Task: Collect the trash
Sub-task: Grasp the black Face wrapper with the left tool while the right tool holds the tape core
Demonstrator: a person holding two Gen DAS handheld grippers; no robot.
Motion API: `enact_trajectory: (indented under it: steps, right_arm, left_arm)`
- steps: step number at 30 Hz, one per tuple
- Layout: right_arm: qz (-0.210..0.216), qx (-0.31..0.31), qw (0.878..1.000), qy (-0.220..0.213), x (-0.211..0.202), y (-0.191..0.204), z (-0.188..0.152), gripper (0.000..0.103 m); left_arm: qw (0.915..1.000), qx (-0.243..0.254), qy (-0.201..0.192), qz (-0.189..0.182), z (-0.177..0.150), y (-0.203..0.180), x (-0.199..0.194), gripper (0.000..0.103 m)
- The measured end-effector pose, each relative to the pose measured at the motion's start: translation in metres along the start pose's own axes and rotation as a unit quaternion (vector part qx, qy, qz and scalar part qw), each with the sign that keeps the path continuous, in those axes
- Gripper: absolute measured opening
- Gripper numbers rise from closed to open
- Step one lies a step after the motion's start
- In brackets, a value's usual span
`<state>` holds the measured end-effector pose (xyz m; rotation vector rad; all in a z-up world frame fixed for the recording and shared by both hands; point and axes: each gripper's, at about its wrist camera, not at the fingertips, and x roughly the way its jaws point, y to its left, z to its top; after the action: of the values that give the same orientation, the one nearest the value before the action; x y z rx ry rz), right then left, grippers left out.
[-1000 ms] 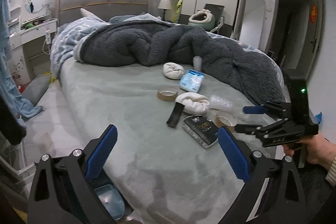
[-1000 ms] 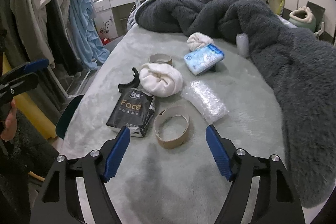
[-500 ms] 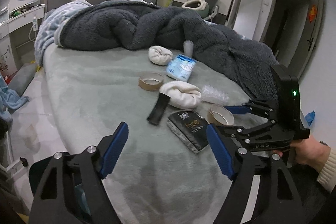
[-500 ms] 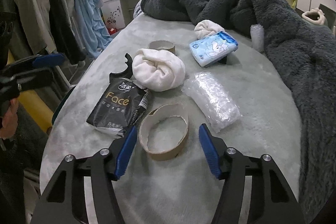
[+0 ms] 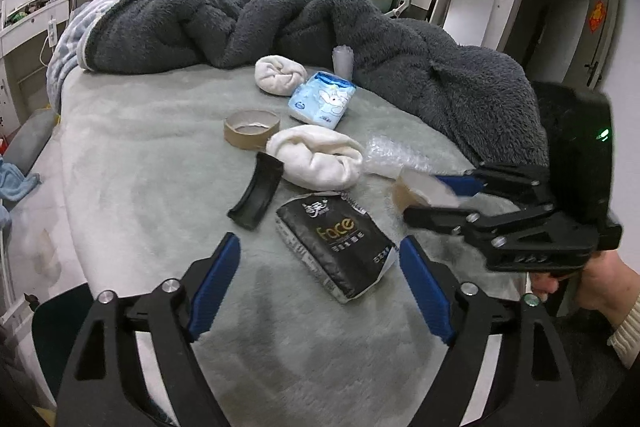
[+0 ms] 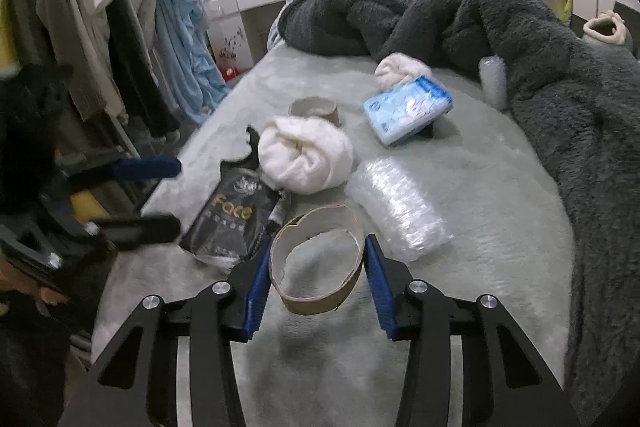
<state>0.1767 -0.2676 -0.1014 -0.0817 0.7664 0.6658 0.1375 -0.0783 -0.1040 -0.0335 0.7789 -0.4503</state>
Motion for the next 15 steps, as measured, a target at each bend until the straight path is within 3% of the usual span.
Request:
enact_trajectory:
  steps: [6, 15]
  right_arm:
    - [-0.003, 0.026, 0.999, -0.024, -0.017, -0.018, 0.0, 0.045]
    - [-0.008, 0.042, 0.999, -0.032, -0.023, -0.031, -0.005, 0.045]
  left_arm:
    - [0.9999, 0.004, 0.015, -0.002, 0.0, -0.013, 0.02, 0.093]
    - [0.9992, 0.001, 0.036, 0.015, 0.002, -0.02, 0.048, 0.093]
